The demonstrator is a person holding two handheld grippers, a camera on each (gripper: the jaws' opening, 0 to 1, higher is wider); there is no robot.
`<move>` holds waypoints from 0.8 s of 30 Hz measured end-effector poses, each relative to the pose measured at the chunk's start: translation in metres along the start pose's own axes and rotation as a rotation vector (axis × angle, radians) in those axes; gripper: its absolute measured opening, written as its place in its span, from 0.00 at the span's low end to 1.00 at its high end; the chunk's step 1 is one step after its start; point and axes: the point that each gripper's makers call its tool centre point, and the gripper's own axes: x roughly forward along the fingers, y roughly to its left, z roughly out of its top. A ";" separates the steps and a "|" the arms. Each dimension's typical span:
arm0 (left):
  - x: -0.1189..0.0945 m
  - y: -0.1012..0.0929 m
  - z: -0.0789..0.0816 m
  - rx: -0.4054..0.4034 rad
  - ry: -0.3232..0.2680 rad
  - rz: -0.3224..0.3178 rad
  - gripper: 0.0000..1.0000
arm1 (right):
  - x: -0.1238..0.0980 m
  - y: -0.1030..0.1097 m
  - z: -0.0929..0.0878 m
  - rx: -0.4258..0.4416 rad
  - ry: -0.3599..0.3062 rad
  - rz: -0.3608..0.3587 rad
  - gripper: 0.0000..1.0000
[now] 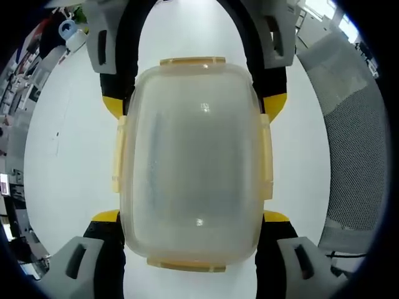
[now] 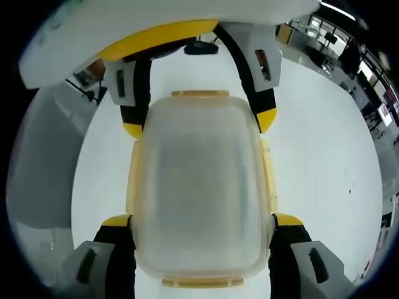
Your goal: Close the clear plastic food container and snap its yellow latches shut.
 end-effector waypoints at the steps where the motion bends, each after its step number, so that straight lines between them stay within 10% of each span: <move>1: 0.000 0.001 0.000 0.000 0.000 0.000 0.88 | 0.000 -0.001 0.000 0.000 0.000 0.000 0.90; 24: 0.002 0.018 -0.002 0.000 0.003 0.000 0.88 | 0.000 -0.019 0.002 0.004 -0.004 -0.001 0.90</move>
